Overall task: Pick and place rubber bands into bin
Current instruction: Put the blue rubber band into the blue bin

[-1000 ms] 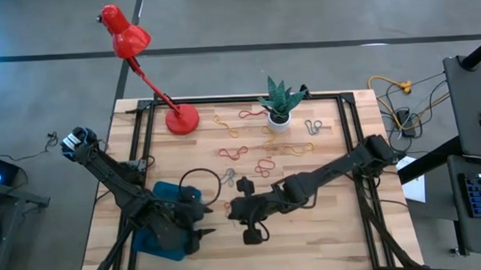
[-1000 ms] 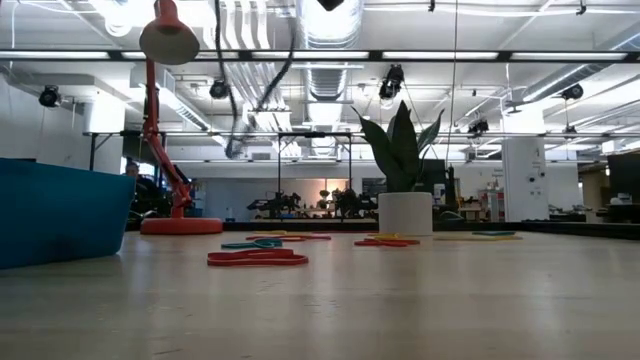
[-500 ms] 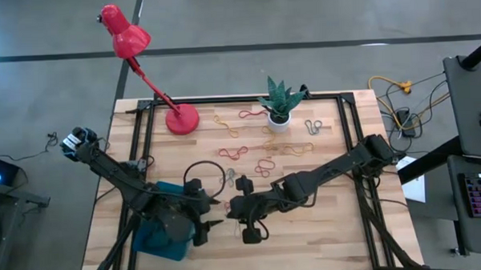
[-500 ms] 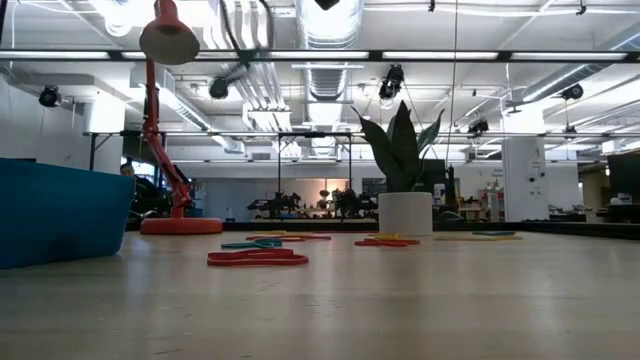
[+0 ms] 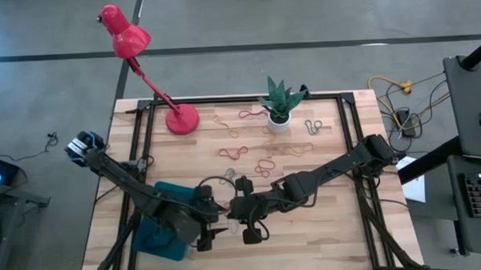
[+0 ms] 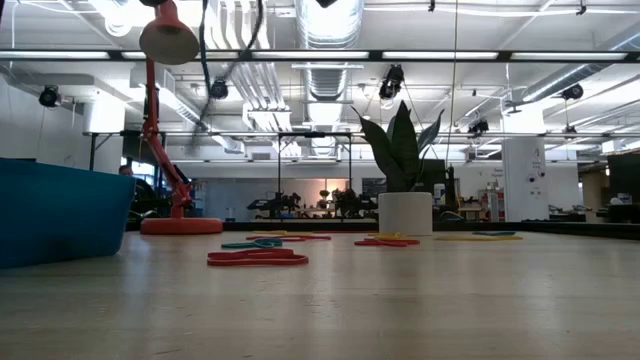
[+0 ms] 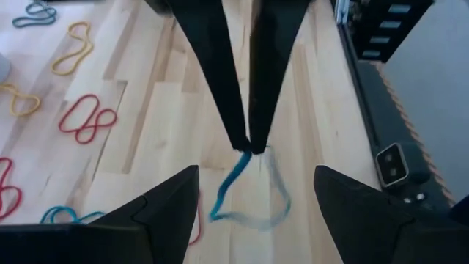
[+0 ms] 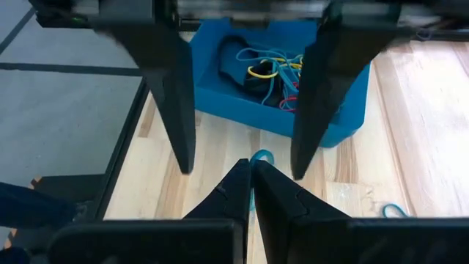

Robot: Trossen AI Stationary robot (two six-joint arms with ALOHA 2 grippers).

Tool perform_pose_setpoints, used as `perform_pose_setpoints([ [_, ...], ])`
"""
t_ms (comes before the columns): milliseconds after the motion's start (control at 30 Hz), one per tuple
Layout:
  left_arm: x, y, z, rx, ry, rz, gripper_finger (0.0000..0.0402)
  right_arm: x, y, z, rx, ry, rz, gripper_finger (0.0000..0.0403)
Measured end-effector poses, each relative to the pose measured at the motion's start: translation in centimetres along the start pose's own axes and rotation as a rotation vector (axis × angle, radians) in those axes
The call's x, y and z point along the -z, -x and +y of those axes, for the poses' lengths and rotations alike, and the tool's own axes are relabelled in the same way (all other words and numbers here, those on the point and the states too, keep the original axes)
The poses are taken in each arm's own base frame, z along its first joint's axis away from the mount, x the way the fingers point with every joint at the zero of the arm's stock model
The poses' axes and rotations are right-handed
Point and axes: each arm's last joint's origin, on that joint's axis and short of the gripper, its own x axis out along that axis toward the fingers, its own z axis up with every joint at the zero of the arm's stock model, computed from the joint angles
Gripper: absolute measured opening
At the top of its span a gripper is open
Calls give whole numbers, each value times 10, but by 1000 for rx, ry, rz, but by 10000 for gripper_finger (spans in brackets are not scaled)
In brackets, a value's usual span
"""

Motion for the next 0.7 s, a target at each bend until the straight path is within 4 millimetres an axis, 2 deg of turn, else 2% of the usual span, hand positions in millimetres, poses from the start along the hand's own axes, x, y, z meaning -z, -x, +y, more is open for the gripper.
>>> perform_pose_setpoints([
  [133,1,-8,3,-23,4,11,248,0,0,0,-1,0,1,9],
  [267,-1,-11,6,-35,11,13,217,0,0,0,-2,0,1,9],
  [400,-1,-11,7,-39,12,13,163,0,0,0,-2,0,1,9],
  [700,-1,-12,8,-39,4,21,12,0,0,0,-2,0,2,9],
])
